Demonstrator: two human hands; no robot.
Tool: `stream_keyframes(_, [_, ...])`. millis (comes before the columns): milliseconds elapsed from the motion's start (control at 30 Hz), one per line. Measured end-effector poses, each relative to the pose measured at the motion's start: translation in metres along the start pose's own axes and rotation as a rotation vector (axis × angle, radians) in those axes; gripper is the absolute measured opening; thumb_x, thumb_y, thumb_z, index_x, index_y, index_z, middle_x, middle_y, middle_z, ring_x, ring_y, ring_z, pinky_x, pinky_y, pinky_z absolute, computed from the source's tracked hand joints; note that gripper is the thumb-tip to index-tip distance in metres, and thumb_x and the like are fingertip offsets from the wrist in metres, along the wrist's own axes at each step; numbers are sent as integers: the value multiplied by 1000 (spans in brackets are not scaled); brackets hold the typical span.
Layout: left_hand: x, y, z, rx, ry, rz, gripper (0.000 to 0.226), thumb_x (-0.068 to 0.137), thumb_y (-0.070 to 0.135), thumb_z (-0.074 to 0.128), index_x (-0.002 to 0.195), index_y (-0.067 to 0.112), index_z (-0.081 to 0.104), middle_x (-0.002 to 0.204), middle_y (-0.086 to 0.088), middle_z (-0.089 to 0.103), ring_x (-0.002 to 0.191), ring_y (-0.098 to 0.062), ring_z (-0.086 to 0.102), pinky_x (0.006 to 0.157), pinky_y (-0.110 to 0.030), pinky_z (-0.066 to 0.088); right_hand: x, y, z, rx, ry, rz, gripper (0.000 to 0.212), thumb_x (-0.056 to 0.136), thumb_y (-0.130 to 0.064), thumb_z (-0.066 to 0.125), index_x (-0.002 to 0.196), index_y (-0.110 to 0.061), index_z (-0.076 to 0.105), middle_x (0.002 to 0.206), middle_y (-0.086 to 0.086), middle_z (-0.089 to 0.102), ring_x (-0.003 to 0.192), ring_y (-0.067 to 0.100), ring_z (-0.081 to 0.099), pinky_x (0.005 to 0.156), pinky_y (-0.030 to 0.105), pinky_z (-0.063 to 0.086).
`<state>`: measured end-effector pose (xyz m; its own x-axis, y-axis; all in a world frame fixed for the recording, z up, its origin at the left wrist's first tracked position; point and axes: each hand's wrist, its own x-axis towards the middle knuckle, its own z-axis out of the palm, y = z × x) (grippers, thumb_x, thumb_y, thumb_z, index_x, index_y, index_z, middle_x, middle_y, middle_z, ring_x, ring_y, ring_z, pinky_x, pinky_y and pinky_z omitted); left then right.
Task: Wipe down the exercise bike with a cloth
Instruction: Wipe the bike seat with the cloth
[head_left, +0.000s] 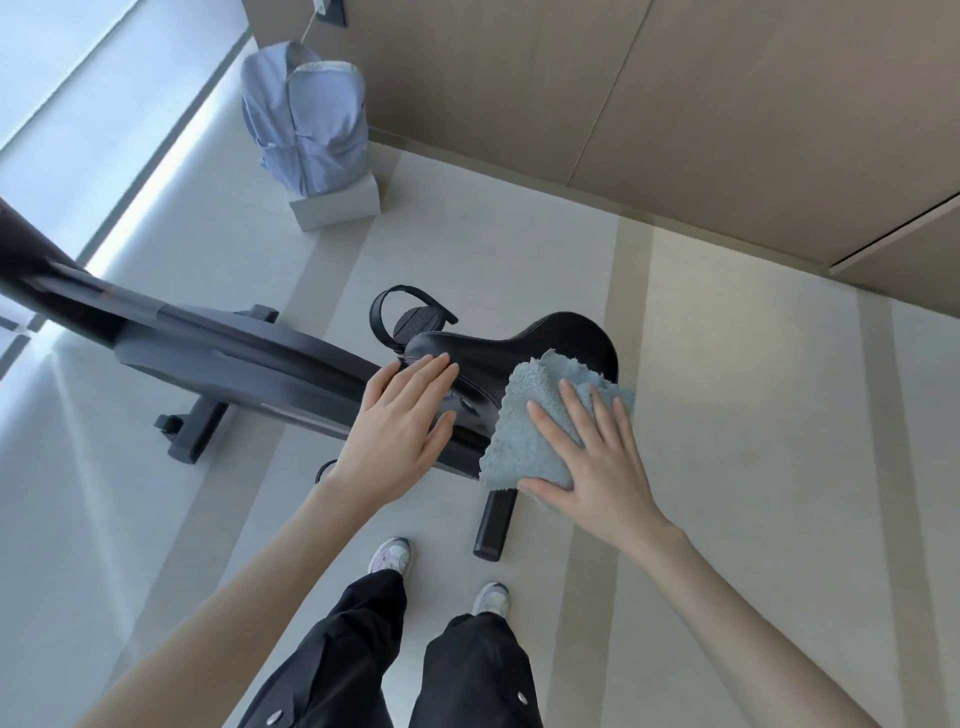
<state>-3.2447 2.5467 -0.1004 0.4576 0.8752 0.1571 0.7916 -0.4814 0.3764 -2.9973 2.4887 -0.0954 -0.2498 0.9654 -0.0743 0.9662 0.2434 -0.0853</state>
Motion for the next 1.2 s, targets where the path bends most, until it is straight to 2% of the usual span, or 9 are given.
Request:
stream_keyframes(133, [5,2,3,82,-42,18,49,97,34,36,134,6,52,141,-8,50,129,-22,48,112,-41,24,11,-4,-2,122,-10,144,66,90,-64,25,147,-32,13,157,2,4,145,28,4,117,47,2])
stream_keyframes(367, [9,-1,4,115,17,63,43,97,29,41,127,4,59,134,-9,57,121,-23,55,108,-44,32,78,4,-9,124,-21,413,63,95,-58,23,149,-29,9,158,6,0,144,31,1,116,47,3])
stream_keyframes(433, [11,-2,3,106,27,62,41,96,27,43,125,5,60,132,-8,58,120,-23,57,107,-45,33,106,15,-12,169,-56,487,63,93,-61,21,148,-31,16,158,5,7,143,29,6,115,47,8])
stream_keyframes(533, [12,-2,1,104,24,63,40,96,26,43,124,6,61,131,-7,59,118,-22,58,106,-47,33,135,28,-17,270,-117,581,59,89,-63,27,139,-33,36,150,2,31,134,28,28,104,46,27])
stream_keyframes(633, [11,-1,-2,90,-11,46,41,96,27,41,126,7,60,134,-6,57,120,-21,56,107,-47,32,132,25,-16,308,-66,632,53,89,-62,29,134,-35,40,140,2,41,123,31,40,96,44,35])
stream_keyframes(767, [11,0,-6,75,-60,35,44,95,28,38,128,7,59,136,-6,55,123,-21,54,110,-46,30,104,10,-12,360,109,765,55,92,-58,33,141,-33,31,136,9,41,115,36,45,87,42,42])
stream_keyframes(1000, [11,1,-9,62,-114,41,48,96,30,32,130,6,56,137,-7,54,127,-22,50,112,-44,24,55,-23,-6,430,187,911,75,89,-60,41,149,-28,8,130,19,42,106,41,53,80,43,47])
stream_keyframes(1100, [10,-2,-9,53,-127,53,50,96,32,31,132,6,54,139,-7,52,130,-22,47,113,-43,23,40,-40,-2,410,222,935,72,91,-57,39,149,-27,9,133,19,40,102,39,55,77,41,49])
stream_keyframes(1200, [9,-4,-10,52,-134,71,50,96,33,32,132,6,54,139,-8,52,130,-22,47,112,-43,24,29,-55,1,421,280,911,63,95,-48,41,149,-21,20,138,18,35,102,38,53,79,40,49])
